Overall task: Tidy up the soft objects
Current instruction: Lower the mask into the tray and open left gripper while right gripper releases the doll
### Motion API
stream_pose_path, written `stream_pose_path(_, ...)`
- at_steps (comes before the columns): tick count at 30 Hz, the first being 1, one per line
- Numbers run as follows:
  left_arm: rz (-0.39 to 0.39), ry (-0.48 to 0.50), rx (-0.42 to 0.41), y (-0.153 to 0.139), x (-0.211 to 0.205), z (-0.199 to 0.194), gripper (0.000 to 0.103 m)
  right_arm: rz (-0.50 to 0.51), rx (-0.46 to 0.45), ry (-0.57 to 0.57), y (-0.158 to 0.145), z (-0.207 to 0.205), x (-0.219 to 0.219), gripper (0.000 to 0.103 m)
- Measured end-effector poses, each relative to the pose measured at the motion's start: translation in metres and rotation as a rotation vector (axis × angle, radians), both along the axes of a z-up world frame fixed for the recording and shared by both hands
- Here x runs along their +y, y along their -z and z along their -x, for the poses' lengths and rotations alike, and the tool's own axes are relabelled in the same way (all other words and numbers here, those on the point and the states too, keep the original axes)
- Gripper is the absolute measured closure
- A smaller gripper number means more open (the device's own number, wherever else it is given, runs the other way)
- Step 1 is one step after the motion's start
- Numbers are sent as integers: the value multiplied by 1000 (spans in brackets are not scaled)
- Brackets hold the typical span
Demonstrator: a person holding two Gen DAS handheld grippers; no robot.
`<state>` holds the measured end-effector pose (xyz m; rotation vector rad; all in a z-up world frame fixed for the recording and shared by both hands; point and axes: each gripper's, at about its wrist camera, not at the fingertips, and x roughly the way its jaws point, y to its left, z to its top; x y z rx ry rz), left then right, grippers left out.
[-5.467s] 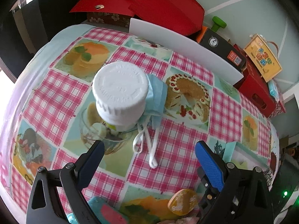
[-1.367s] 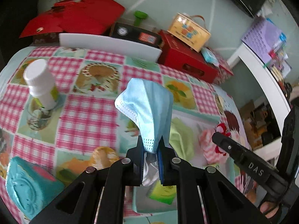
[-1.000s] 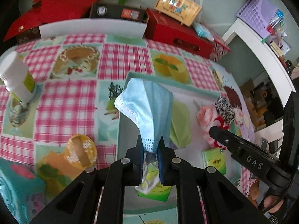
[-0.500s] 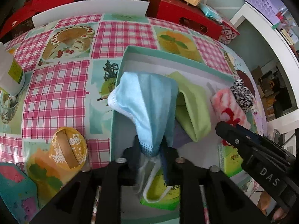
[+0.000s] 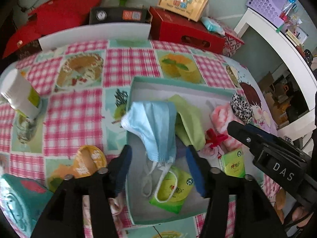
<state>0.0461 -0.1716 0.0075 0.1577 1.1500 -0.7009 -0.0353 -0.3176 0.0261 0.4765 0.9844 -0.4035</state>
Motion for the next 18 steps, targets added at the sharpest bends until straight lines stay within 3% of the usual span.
stream_pose_path(3, 6, -23, -21, -6, 8, -2, 38, 11, -15, -3, -6, 1, 1, 51)
stream_pose_path(7, -2, -63, -31, -6, 14, -7, 37, 38, -17, 0, -11, 2, 3, 31)
stream_pose_path(9, -14, -85, -22, -4, 17, -11, 37, 44, -12, -3, -11, 1, 3, 30)
stream_pose_path(12, -9, -109, -15, -1, 19, -16, 35, 59, 2, -3, -9, 0, 3, 20)
stream_pose_path(15, -4, -132, -30, -2, 24, -20, 18, 68, 11, -3, -7, -1, 4, 17)
stream_pose_path(18, 7, -162, -49, -3, 29, -24, 15, 76, 17, -6, -5, -1, 3, 8)
